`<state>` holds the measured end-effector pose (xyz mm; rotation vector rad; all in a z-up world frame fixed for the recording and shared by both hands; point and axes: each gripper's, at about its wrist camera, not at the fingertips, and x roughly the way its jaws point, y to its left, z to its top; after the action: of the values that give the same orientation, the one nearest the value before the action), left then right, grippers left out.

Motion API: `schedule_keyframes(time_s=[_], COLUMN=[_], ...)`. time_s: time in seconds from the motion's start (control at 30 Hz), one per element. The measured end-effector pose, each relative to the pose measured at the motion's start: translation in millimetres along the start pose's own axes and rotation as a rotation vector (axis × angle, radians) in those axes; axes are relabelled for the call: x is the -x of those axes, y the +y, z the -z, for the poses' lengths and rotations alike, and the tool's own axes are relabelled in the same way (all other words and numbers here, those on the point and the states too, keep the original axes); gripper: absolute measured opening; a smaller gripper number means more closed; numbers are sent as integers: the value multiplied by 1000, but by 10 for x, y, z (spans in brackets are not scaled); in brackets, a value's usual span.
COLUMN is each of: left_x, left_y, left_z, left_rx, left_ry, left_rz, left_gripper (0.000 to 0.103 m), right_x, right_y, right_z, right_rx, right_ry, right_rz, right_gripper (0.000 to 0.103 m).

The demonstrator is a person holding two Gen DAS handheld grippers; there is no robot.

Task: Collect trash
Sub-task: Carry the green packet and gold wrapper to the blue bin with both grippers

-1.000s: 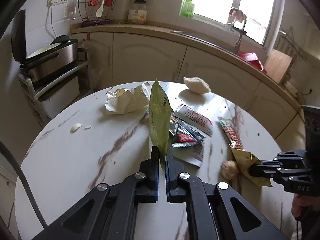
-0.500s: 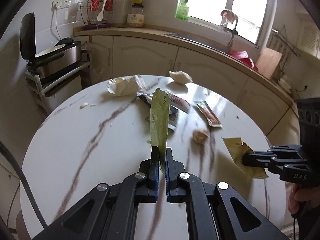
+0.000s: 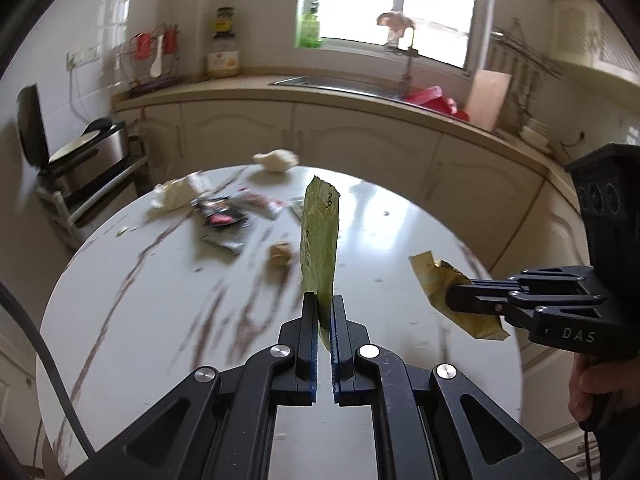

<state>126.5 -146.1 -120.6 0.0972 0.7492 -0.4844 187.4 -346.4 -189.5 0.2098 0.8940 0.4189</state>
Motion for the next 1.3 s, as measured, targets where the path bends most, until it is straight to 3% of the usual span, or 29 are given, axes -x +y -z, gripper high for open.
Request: schedule_keyframes(time_s=[0.23,0.43,0.67,0.73,0.77,0.8,0.9,1.0,1.2,1.3], left_x=[74,-92,-340,-331,-331,-319,-226,-164,-35,19], left_y=[-653,-1257,-1487,-1494,-1478,-1466,-1328,-1185,-1055,-1032], left_z=[-57,-84,-104,-134,-134,-121,0,122,283,314], left_rx=[-76,-142,-157,-157,-158,-159,-155,-129,-106,-100], left_ry=[-16,11,58,53,49,47,49,62,75,73], left_rz=[40,120,143,133,127,117,77,43,35,44], left_gripper=[2,2,2,2,2,2,2,2,2,2], right_x=[463,898,962,941,930,925,835,627,241,243], right_y=[-281,-663,-1018,-973,-895,-821,-620,-478,-411,-379], right_z=[184,381,581,595,599,613,603,610,714,725], right_rx=[-42,-96,-131,-113,-84,-62,-14,39,82,105], right_ry=[-47,-81,-54,-33,-29,-33,-23,33,116,95], right_rz=[73,154,162,151,154,151,138,205,320,365], right_gripper=[6,2,7,26,61,82,81,80,63,43])
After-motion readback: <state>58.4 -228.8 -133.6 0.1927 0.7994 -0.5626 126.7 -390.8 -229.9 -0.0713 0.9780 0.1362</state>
